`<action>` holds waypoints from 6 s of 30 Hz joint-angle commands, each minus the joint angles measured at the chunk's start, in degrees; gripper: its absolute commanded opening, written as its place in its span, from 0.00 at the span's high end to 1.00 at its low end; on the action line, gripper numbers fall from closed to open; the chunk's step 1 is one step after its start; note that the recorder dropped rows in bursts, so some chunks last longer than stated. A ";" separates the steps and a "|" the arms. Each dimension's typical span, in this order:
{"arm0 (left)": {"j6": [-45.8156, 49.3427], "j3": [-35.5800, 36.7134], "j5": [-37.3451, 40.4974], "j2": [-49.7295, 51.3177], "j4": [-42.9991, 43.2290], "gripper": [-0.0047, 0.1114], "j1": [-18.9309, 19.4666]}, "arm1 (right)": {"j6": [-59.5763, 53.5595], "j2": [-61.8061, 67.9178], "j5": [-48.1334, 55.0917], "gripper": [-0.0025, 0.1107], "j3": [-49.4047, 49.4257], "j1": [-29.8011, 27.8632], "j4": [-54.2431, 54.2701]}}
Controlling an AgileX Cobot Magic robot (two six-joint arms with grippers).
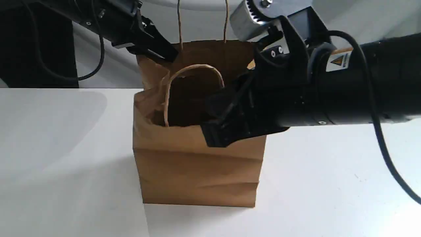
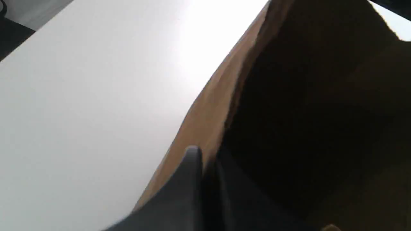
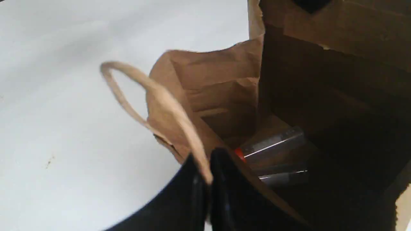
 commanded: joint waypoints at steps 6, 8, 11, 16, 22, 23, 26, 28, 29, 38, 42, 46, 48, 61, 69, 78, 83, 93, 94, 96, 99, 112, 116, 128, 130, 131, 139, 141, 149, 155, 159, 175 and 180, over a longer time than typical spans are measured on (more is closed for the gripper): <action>-0.53 -0.20 -2.21 -0.09 -2.04 0.67 -0.60 | -0.28 -0.30 -1.01 0.98 0.35 0.27 0.55; -0.53 -0.20 -2.21 -0.09 -2.05 0.56 -0.60 | -0.28 -0.30 -1.04 0.98 0.35 0.27 0.55; -0.72 -0.20 -1.93 -0.24 -2.05 0.45 -0.60 | -0.28 -0.30 -1.39 0.98 0.35 0.27 0.55; -0.89 -0.20 -1.78 -1.99 -1.81 0.45 -0.60 | -0.28 -0.30 -1.75 0.98 0.35 0.27 0.55; -0.98 -0.20 -2.62 -5.58 5.43 0.45 -0.15 | 0.11 -0.30 -2.13 0.98 0.35 0.27 0.55; -1.82 -0.20 -2.62 -6.10 6.80 0.45 0.12 | 0.11 -0.30 -2.13 0.98 0.35 0.27 0.55; -3.57 -0.20 -1.78 -7.51 7.24 0.45 1.75 | 0.36 -0.30 -2.13 0.98 0.35 0.27 0.55; -5.04 -0.20 -1.47 -8.28 7.12 0.45 3.00 | 0.36 -0.30 -2.13 0.98 0.35 0.27 0.55; -5.73 -0.20 -0.80 -8.87 7.01 0.45 3.99 | 0.36 -0.30 -2.13 0.98 0.35 0.27 0.55; -7.11 0.49 0.56 -13.44 -0.91 0.67 12.29 | 0.50 -0.30 -3.58 0.91 0.03 0.27 0.55; -6.69 1.76 0.56 -14.98 -1.93 0.70 14.08 | 0.50 -0.30 -3.35 0.68 0.03 0.27 0.55; -6.56 1.87 0.56 -15.46 -1.83 0.70 14.75 | 0.50 -0.30 -3.22 0.44 0.03 0.27 0.55; -6.56 1.87 0.56 -15.50 -2.04 0.70 14.73 | 0.50 -0.30 -3.22 0.42 0.03 0.27 0.55; -6.59 2.71 0.56 -16.48 -1.89 0.70 14.73 | 1.01 -9.16 -0.70 0.48 0.03 0.16 -2.84; -3.15 12.41 0.56 -24.02 -1.89 0.72 14.73 | 14.64 -15.77 10.36 0.97 0.03 0.16 -22.04; 1.32 31.89 -8.37 -41.33 -2.01 0.96 14.73 | 31.60 -26.75 8.08 0.98 1.15 0.16 -40.58; 1.59 44.71 -21.33 -53.28 -4.71 0.96 14.73 | 55.65 -33.75 7.54 0.98 9.22 0.16 -64.63; 5.16 69.16 -38.36 -73.86 -12.43 0.96 14.73 | 84.29 -45.20 7.51 0.98 25.59 0.16 -87.67; 5.16 71.76 -40.24 -75.31 -13.51 0.96 14.73 | 84.29 -45.59 7.62 0.98 25.86 0.16 -87.67; 5.16 74.52 -41.92 -77.12 -15.18 0.96 14.73 | 84.29 -45.76 7.76 0.98 26.11 0.16 -87.57; 5.16 77.64 -42.43 -78.99 -17.46 0.96 14.73 | 84.40 -45.76 7.89 0.98 26.11 0.16 -83.54; 5.16 78.53 -38.75 -78.87 -16.37 0.96 14.73 | 84.40 -45.76 8.83 0.98 26.11 0.16 -71.23; 5.37 78.53 -38.75 -78.87 -16.37 0.96 14.73 | 84.40 -45.76 8.83 0.98 26.11 0.16 -71.23; 5.55 78.53 -38.75 -78.87 -16.37 0.96 14.73 | 84.40 -45.76 13.47 0.98 26.71 -0.64 -70.05; 5.55 78.53 -38.75 -78.87 -16.37 0.96 14.73 | 84.40 -45.76 12.71 0.98 27.55 -3.08 -66.35; 5.55 78.53 -38.75 -78.87 -16.37 0.96 14.73 | 84.40 -45.76 11.49 0.98 27.96 -4.57 -64.26; 5.55 78.53 -38.75 -78.87 -16.37 0.96 14.73 | 84.40 -46.81 -17.32 0.98 39.48 -21.46 -57.27; 5.55 78.53 -38.75 -78.87 -16.37 0.96 14.73 | 84.40 -49.37 -21.89 0.98 43.65 -25.92 -54.06; 5.55 78.53 -38.75 -78.87 -16.37 0.96 14.73 | 84.45 -63.09 -21.89 0.98 53.74 -35.96 -44.48; 5.55 78.53 -38.75 -78.87 -16.37 0.96 14.73 | 84.45 -69.45 -19.91 0.98 59.42 -40.71 -43.52; 5.55 78.53 -38.75 -78.87 -16.37 0.96 14.73 | 84.45 -72.95 -18.85 0.98 59.42 -41.45 -46.37; 5.55 78.53 -38.75 -78.87 -16.37 0.96 14.73 | 84.77 -76.02 -13.88 0.98 59.42 -41.33 -55.94; 5.55 78.53 -38.75 -78.87 -16.37 0.96 14.73 | 84.77 -76.02 -15.30 0.98 59.42 -41.33 -55.94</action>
